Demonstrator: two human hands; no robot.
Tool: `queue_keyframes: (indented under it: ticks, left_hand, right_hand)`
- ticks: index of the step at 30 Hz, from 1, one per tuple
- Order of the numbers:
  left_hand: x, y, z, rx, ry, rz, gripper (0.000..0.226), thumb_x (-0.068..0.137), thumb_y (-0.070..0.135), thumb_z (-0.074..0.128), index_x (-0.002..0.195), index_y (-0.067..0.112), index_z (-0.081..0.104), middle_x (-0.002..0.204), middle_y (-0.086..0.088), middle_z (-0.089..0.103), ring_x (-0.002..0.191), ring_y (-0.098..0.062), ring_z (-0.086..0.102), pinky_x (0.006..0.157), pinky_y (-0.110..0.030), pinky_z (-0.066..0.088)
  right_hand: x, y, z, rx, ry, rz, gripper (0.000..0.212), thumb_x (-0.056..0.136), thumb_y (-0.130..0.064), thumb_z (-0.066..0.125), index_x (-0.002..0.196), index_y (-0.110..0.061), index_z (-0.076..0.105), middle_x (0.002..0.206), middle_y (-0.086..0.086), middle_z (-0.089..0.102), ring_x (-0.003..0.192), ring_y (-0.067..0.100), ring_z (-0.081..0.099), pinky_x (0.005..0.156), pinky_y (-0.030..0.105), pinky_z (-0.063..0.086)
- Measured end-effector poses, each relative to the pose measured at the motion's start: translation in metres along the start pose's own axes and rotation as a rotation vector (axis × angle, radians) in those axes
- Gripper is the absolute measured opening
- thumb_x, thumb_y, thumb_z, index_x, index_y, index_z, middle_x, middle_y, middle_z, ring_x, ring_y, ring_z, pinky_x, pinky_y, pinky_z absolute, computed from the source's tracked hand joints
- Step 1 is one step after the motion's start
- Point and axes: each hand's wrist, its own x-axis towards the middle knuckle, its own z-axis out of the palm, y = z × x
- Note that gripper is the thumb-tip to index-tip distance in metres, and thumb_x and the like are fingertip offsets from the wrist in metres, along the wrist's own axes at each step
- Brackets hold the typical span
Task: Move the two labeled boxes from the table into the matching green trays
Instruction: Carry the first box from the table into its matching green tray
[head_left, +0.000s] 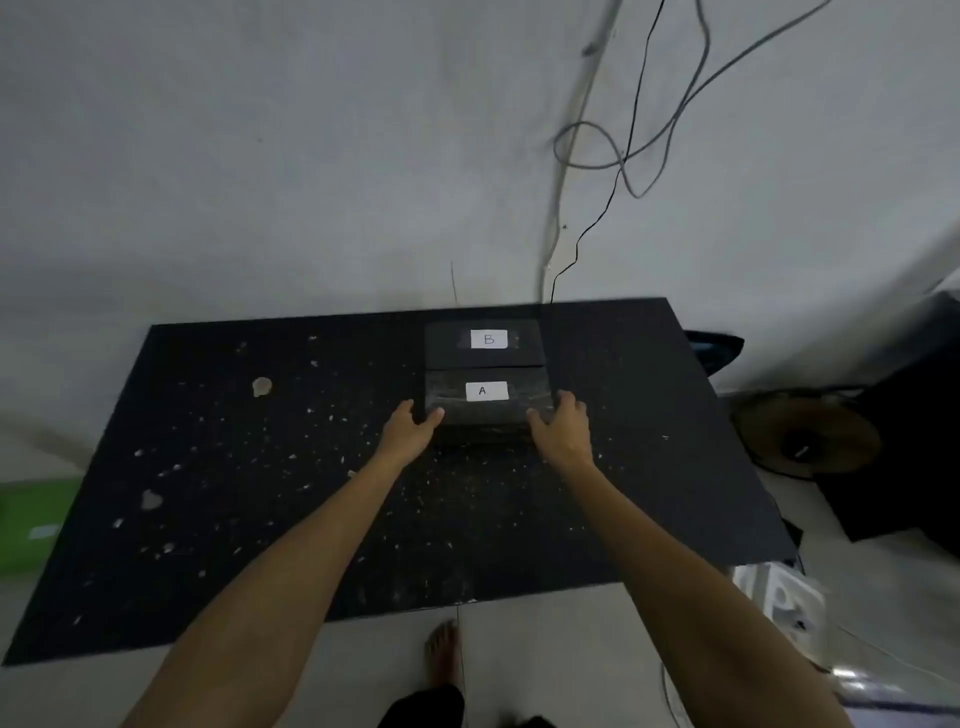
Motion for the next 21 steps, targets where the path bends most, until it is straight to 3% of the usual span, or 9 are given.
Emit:
queue_keyframes:
  ticks: [9, 12, 15, 19, 21]
  left_hand:
    - [0.056, -0.002, 0.026, -0.030, 0.031, -0.090, 0.078, 0.097, 0.057, 0.043, 0.156, 0.010, 0.024, 0.159, -0.011, 0.034, 0.144, -0.031, 0.034, 0.116, -0.040, 0.029]
    - [0.062, -0.005, 0.037, -0.026, 0.047, -0.096, 0.062, 0.101, 0.049, 0.041, 0.151, 0.013, 0.034, 0.151, -0.012, 0.043, 0.137, -0.030, 0.043, 0.107, -0.037, 0.035]
    - [0.054, -0.006, 0.048, -0.011, 0.114, -0.100, 0.051, 0.102, 0.043, 0.039, 0.144, 0.013, 0.042, 0.142, -0.014, 0.051, 0.128, -0.031, 0.051, 0.099, -0.037, 0.041]
    - [0.021, -0.007, 0.051, -0.037, 0.276, -0.042, 0.049, 0.100, 0.048, 0.040, 0.137, 0.018, 0.046, 0.132, -0.009, 0.057, 0.120, -0.027, 0.057, 0.097, -0.040, 0.048]
    - [0.002, 0.000, 0.044, -0.074, 0.373, 0.033, 0.052, 0.096, 0.055, 0.042, 0.134, 0.020, 0.047, 0.127, -0.005, 0.057, 0.114, -0.021, 0.057, 0.091, -0.035, 0.048]
  right_hand:
    - [0.064, 0.020, 0.020, -0.010, -0.105, 0.127, 0.074, 0.095, -0.039, 0.058, 0.153, -0.006, 0.024, 0.153, 0.015, 0.035, 0.138, 0.035, 0.038, 0.110, 0.049, 0.037]
    - [0.067, 0.025, 0.026, 0.059, -0.115, 0.169, 0.073, 0.095, -0.037, 0.058, 0.152, -0.006, 0.025, 0.148, 0.016, 0.044, 0.132, 0.035, 0.046, 0.107, 0.051, 0.042]
    - [0.056, 0.023, 0.032, 0.097, -0.034, 0.187, 0.077, 0.095, -0.039, 0.059, 0.153, -0.005, 0.023, 0.151, 0.016, 0.041, 0.136, 0.034, 0.042, 0.111, 0.049, 0.038]
    - [0.028, 0.017, 0.028, 0.152, 0.103, 0.205, 0.091, 0.090, -0.061, 0.053, 0.155, -0.005, 0.021, 0.157, 0.016, 0.031, 0.143, 0.032, 0.032, 0.114, 0.048, 0.033]
    - [0.021, 0.009, 0.019, 0.208, 0.117, 0.219, 0.093, 0.084, -0.072, 0.051, 0.150, -0.008, 0.036, 0.151, 0.014, 0.039, 0.136, 0.031, 0.043, 0.109, 0.049, 0.039]
